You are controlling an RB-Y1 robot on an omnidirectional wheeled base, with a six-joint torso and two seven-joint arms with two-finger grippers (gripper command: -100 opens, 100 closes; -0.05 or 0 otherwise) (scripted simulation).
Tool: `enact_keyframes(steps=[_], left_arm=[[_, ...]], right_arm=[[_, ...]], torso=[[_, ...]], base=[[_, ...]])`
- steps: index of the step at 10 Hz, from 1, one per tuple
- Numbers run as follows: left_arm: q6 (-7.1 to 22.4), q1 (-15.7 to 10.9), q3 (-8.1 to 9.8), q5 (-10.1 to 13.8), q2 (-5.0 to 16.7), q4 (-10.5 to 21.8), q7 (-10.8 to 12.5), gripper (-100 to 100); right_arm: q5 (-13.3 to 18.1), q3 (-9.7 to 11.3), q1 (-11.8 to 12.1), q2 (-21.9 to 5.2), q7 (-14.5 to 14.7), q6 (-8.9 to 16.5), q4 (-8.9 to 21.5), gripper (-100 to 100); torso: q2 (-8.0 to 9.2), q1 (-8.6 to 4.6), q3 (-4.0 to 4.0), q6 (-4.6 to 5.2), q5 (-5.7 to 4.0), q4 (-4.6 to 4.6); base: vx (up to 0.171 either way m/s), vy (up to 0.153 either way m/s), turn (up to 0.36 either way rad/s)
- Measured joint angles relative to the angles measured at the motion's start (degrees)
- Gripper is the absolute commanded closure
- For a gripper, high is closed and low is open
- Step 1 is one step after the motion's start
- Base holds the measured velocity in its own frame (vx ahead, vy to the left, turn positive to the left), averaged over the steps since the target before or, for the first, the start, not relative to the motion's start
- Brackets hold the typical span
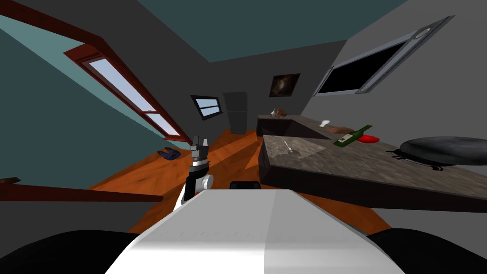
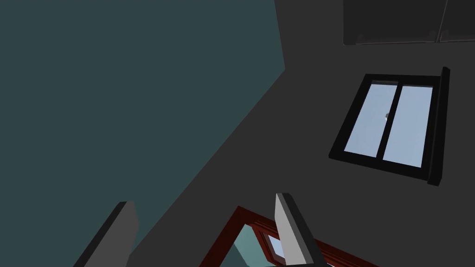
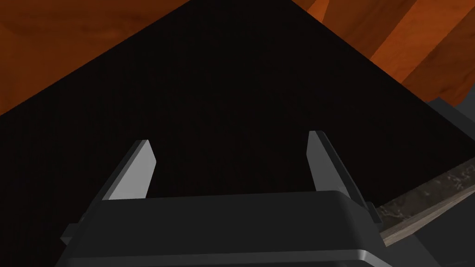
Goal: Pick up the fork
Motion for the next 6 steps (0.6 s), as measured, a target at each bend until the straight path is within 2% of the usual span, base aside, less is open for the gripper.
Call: enact_keyframes(steps=[1, 2, 3, 5, 6], left_arm=[[0.0, -0.01, 0.01, 0.0, 0.01, 0.0, 0.0, 0], [0.0, 0.0, 0.0, 0.0, 0.0, 0.0, 0.0, 0], [0.0, 0.0, 0.0, 0.0, 0.0, 0.0, 0.0, 0], [0.0, 0.01, 0.0, 0.0, 0.0, 0.0, 0.0, 0], [0.0, 0.02, 0.0, 0.0, 0.0, 0.0, 0.0, 0]], right_arm=[[0.34, 0.29, -0.52, 0.01, 0.21, -0.36, 1.39, -100], [0.93, -0.32, 0.96, -0.92, 0.36, -0.49, 2.41, -100], [1.44, -0.27, 0.55, -1.66, 0.19, -0.99, 4.25, -100], [3.54, -0.54, 1.48, -4.68, -1.42, -1.03, 7.48, -100], [4.84, -0.78, 2.48, -6.11, -2.38, -0.41, 8.38, -100]], torso=[[0.21, -0.23, 0.12, 0.02, -0.05, 0.04], [0.16, -0.2, 0.1, 0.0, -0.04, 0.04], [0.16, -0.16, 0.1, 0.0, -0.04, 0.04], [-0.37, -0.03, -0.2, -0.04, 0.0, -0.07], [-0.65, 0.01, -0.37, -0.05, 0.0, -0.14]], base=[[0.086, 0.043, 0.081], [0.082, 0.06, 0.043], [0.123, 0.099, 0.097], [0.287, 0.097, 0.125], [0.217, 0.073, 0.056]])
